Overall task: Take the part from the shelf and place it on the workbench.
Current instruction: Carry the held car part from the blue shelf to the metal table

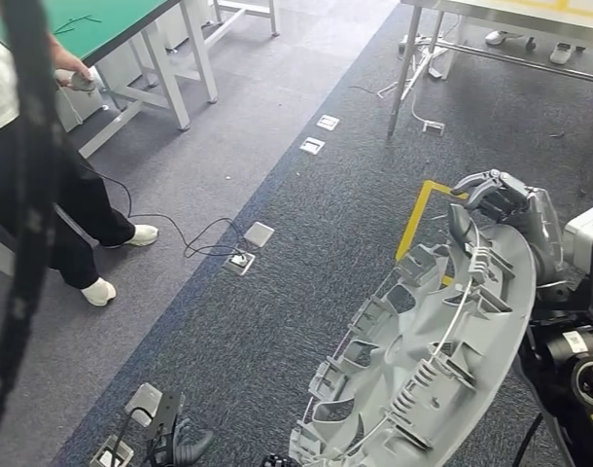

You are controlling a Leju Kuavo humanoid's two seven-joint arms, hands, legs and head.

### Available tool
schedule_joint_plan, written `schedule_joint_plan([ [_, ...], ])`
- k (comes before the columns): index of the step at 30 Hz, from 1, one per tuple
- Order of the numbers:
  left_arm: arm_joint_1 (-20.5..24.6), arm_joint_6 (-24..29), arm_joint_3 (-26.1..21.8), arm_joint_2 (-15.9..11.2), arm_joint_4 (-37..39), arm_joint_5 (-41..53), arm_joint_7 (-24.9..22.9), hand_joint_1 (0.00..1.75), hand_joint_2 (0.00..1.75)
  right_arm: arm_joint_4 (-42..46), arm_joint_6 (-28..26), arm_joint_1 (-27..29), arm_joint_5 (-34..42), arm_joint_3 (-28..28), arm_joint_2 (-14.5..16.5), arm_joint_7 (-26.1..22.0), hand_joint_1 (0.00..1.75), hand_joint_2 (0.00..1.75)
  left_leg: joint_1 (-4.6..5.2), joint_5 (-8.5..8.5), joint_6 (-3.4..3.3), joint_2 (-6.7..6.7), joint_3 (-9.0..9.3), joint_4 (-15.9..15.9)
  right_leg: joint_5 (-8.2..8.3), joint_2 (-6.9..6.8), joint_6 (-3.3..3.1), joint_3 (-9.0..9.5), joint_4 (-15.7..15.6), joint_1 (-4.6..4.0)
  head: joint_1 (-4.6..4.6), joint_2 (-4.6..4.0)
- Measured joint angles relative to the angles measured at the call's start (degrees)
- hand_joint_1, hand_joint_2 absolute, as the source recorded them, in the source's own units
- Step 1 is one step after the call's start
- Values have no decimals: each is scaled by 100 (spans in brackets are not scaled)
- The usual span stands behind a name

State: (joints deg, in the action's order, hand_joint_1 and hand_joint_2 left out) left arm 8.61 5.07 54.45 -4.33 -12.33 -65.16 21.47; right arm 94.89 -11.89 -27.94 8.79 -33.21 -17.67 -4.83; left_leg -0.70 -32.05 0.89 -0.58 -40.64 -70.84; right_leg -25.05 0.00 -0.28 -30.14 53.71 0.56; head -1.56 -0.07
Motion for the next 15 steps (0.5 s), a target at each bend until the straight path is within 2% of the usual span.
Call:
schedule_joint_plan([
  [1,-8,0,0,-7,0,1,-1,0,175,-15,3,0,2,-3,5,-6,175,175,-11,149,12,5,0,198,-45,9,9,57,1,3,-5,0],
  [3,-17,0,0,-26,0,4,-1,0,175,-34,7,2,7,-6,16,-24,175,175,-21,714,-1,10,231,996,-149,18,46,193,1,13,-9,-1],
  [4,-16,0,0,-32,0,8,-3,0,175,-42,9,0,8,-7,20,-35,175,175,-6,902,-22,11,352,1338,-196,20,73,257,-8,15,-4,-1],
  [5,-12,0,0,-34,0,12,-5,0,175,-47,11,-6,8,-6,23,-43,175,175,9,1019,-54,13,446,1560,-239,23,107,299,-18,15,-6,-1],
  [6,-8,0,0,-36,0,16,-8,0,175,-53,13,-8,8,-4,29,-51,175,175,23,1050,-95,8,494,1648,-263,27,146,330,-9,14,-5,-1],
  [7,-5,0,-1,-35,0,18,-11,0,175,-61,14,-12,8,-3,33,-56,175,175,34,1003,-134,5,514,1642,-269,35,185,341,17,9,0,-1],
  [9,-5,0,-2,-32,0,19,-15,0,175,-84,15,-11,8,3,42,-62,175,175,21,997,-214,2,587,1659,-303,31,257,284,206,16,6,-1],
  [11,1,0,-2,-32,0,20,-16,0,175,-101,16,-17,8,14,43,-66,175,175,10,948,-276,7,654,1674,-508,21,301,12,727,26,22,0],
  [13,4,0,-2,-36,0,22,-17,0,175,-103,20,-3,8,24,43,-68,175,175,13,901,-312,7,686,1672,-850,18,310,-439,1496,28,36,0],
  [14,-1,0,-2,-37,0,23,-17,0,175,-104,22,13,8,26,43,-67,175,175,14,875,-316,7,706,1670,-953,18,307,-634,1771,30,38,0],
  [15,-8,0,-2,-36,0,27,-18,0,175,-107,24,27,8,27,43,-66,175,175,15,845,-315,6,736,1668,-939,18,304,-748,1861,32,39,0],
])
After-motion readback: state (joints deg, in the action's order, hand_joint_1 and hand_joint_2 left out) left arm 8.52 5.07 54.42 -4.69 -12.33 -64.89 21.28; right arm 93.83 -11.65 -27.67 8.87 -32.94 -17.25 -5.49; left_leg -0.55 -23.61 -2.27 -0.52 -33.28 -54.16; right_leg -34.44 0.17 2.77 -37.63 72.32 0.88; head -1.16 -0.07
